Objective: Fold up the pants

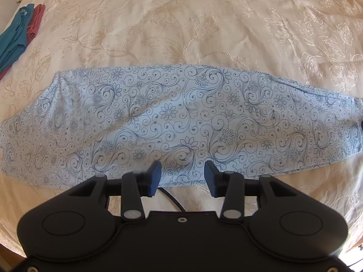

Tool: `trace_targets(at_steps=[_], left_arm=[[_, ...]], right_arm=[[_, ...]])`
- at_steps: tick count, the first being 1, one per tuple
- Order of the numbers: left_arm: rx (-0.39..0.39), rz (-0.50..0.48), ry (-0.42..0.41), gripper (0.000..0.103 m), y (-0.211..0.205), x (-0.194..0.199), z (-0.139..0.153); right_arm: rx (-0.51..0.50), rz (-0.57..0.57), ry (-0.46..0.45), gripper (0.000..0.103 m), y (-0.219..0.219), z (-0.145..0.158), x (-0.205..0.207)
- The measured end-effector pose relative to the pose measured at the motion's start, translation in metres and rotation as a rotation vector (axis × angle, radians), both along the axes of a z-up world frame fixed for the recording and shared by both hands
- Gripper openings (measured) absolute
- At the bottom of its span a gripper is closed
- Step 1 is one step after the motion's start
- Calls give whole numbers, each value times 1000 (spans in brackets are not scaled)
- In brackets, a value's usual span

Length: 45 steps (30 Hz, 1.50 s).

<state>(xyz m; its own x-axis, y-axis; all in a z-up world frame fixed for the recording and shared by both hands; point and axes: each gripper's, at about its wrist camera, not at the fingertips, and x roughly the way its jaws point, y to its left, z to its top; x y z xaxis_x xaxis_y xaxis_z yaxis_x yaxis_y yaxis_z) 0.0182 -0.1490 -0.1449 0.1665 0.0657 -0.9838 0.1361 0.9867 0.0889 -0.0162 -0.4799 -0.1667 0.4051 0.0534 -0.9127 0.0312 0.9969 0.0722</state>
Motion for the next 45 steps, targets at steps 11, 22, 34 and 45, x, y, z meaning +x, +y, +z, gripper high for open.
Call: trace_targets(at_steps=[11, 22, 34, 45], left_arm=[[20, -26, 22, 51, -14, 10, -11], [6, -58, -6, 51, -30, 31, -15], [37, -132, -36, 52, -57, 74, -53], [-31, -130, -97, 51, -29, 44, -20]], right_arm=[[235, -19, 43, 54, -21, -23, 20], [374, -47, 77, 11, -22, -25, 19], [443, -136, -18, 10, -26, 37, 17], [415, -105, -46, 10, 15, 72, 20]])
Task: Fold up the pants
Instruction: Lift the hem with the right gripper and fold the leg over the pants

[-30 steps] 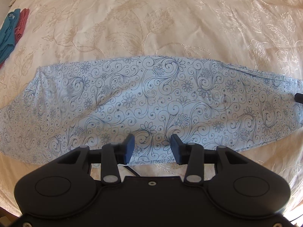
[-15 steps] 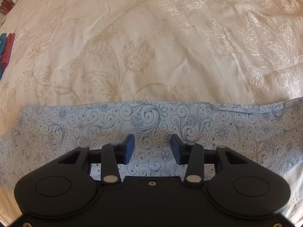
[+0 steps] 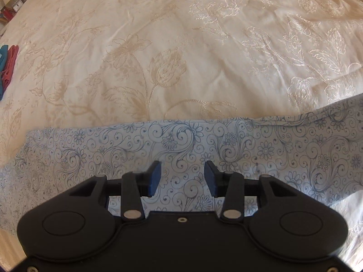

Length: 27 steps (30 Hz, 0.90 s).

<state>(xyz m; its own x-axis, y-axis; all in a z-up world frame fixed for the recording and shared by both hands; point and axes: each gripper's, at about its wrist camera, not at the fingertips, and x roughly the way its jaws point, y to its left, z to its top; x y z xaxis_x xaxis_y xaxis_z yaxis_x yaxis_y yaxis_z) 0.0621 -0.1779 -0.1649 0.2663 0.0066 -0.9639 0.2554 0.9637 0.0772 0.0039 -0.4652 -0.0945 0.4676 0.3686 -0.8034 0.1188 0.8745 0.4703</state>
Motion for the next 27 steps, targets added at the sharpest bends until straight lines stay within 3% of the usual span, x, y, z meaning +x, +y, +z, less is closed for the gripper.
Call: trace_targets(at_steps=[5, 7, 11, 18, 24, 27], left_arm=[[-19, -61, 93, 51, 1, -25, -24], [-12, -82, 85, 51, 1, -29, -31], [-65, -55, 64, 51, 15, -28, -13], [-71, 26, -33, 51, 95, -29, 29], [-45, 114, -39, 51, 176, -31, 39], [-21, 139, -33, 51, 208, -36, 37]], right_arm=[[-4, 5, -14, 10, 22, 14, 1], [-4, 7, -15, 11, 33, 19, 2], [-11, 27, -16, 11, 68, 27, 5], [30, 77, -31, 11, 162, 32, 18], [59, 162, -12, 11, 254, 11, 36], [24, 202, 12, 11, 294, -6, 39]])
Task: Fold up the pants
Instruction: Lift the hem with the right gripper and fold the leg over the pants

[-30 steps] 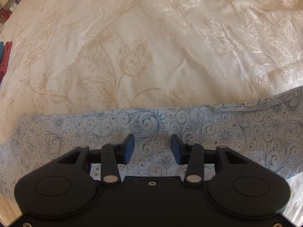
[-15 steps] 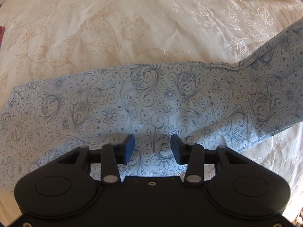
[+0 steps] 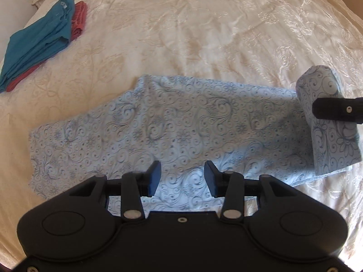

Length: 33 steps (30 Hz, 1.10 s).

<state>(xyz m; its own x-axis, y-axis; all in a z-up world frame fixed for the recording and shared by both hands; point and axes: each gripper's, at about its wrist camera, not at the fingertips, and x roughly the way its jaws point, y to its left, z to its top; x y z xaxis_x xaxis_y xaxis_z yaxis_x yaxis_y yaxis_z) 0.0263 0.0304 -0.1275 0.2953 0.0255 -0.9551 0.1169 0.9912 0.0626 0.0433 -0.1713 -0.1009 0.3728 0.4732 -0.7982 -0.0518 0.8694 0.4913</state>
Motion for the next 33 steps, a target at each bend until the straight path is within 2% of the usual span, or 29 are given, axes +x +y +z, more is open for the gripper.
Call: trace_targets(at_steps=[3, 6, 10, 13, 16, 20, 23, 28, 31, 33], left_arm=[[8, 23, 10, 51, 25, -4, -1], [6, 38, 12, 51, 37, -4, -3], [-18, 46, 5, 51, 45, -4, 0], [-38, 34, -1, 51, 37, 2, 1], [-59, 7, 0, 51, 21, 10, 0], [-81, -46, 8, 51, -8, 21, -4], [-93, -91, 15, 51, -32, 28, -9], [-84, -140, 68, 51, -61, 36, -33], [-34, -135, 99, 53, -61, 36, -50], [-32, -115, 115, 54, -54, 35, -57]], right_arm=[[-69, 28, 13, 11, 32, -18, 2], [-104, 58, 5, 17, 51, -29, 1], [-64, 104, -4, 20, 58, -27, -5], [-74, 78, -21, 20, 45, -21, -7], [-119, -7, -18, 20, 18, -22, -4], [-216, -86, 16, 20, -25, -29, -3], [-243, -134, 35, 20, -50, -37, -1], [-253, -145, 72, 20, -66, -57, 13], [-289, -146, 98, 18, -74, -73, 25], [-293, -143, 109, 18, -77, -79, 31]])
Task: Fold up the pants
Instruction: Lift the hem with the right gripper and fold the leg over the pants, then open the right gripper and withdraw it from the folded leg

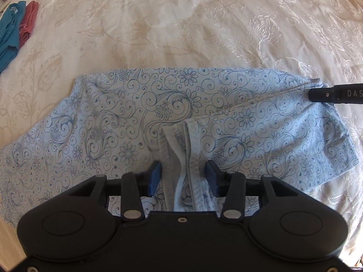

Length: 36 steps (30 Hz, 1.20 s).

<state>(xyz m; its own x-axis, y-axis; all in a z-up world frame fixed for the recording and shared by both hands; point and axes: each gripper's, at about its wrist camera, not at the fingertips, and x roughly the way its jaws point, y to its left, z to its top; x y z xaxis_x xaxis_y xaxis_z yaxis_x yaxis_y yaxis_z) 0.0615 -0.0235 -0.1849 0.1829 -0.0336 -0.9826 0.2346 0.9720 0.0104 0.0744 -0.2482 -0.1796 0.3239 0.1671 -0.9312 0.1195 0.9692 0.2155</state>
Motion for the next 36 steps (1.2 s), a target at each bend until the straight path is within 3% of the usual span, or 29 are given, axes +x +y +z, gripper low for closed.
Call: trace_targets(at_steps=[5, 12, 18, 22, 30, 36], left_arm=[[-35, 34, 7, 55, 17, -3, 4], [-59, 61, -5, 55, 32, -23, 16], [-69, 72, -20, 55, 41, -45, 21], [-92, 85, -41, 54, 49, -44, 33], [-71, 89, -90, 53, 46, -31, 41], [-29, 120, -112, 53, 63, -33, 44]], right_arm=[[-13, 32, -9, 18, 5, 3, 0], [-28, 72, -56, 19, 6, 30, -38], [-42, 65, 13, 19, 7, 14, -71], [-58, 42, -9, 19, 9, 20, -81], [-39, 59, -83, 19, 17, 44, -84], [-4, 136, -103, 19, 40, 48, -74]])
